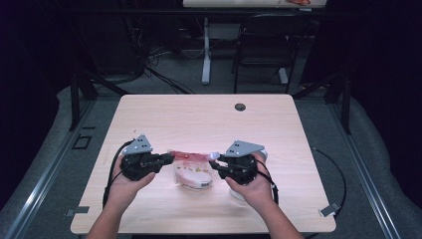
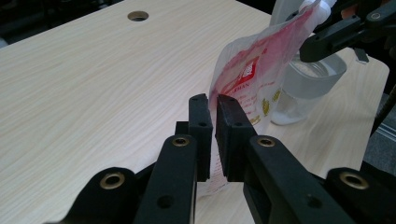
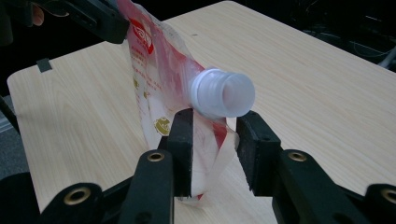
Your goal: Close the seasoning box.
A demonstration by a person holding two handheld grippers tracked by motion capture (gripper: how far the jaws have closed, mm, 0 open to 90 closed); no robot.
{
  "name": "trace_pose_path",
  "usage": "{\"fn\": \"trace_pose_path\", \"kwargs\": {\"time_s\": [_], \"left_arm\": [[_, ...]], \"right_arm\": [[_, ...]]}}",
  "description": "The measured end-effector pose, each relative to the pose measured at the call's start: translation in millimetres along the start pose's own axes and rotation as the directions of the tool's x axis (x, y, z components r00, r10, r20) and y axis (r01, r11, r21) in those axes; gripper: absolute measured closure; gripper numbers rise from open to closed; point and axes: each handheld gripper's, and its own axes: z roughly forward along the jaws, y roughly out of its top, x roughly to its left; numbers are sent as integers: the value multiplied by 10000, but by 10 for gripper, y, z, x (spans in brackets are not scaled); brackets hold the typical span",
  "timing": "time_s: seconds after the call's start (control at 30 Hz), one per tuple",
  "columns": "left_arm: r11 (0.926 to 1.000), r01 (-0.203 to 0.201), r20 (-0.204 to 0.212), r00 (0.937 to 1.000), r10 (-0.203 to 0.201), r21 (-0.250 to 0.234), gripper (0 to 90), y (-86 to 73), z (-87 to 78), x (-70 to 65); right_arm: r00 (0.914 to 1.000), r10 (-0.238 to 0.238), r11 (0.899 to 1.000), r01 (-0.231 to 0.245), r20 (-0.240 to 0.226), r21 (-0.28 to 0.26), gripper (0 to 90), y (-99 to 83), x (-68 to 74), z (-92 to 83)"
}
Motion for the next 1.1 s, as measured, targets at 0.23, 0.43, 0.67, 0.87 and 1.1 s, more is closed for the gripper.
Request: {"fn": "trace_pose_path", "kwargs": {"time_s": [0.23,0.43,0.67,0.87,1.1], "left_arm": [[10000,-72,379,9993,72,-17,854,1,86,-76],[10000,-13,433,9991,14,-31,850,-7,101,-90],[9999,104,410,9991,-99,-135,816,-33,88,-77],[9995,181,295,9994,-174,-256,757,-38,22,-83],[9993,336,147,9993,-333,-192,712,-57,-69,-62]], "right_arm": [[9998,-41,10000,41,181,26,676,-93,-21,-138],[9998,-137,9999,137,168,51,676,-131,3,-196],[9999,-85,9999,84,-135,-92,658,-136,0,-206],[9993,-263,9996,261,-262,-86,641,-101,14,-307],[9984,-490,9984,482,-271,-301,633,-33,31,-492]]}}
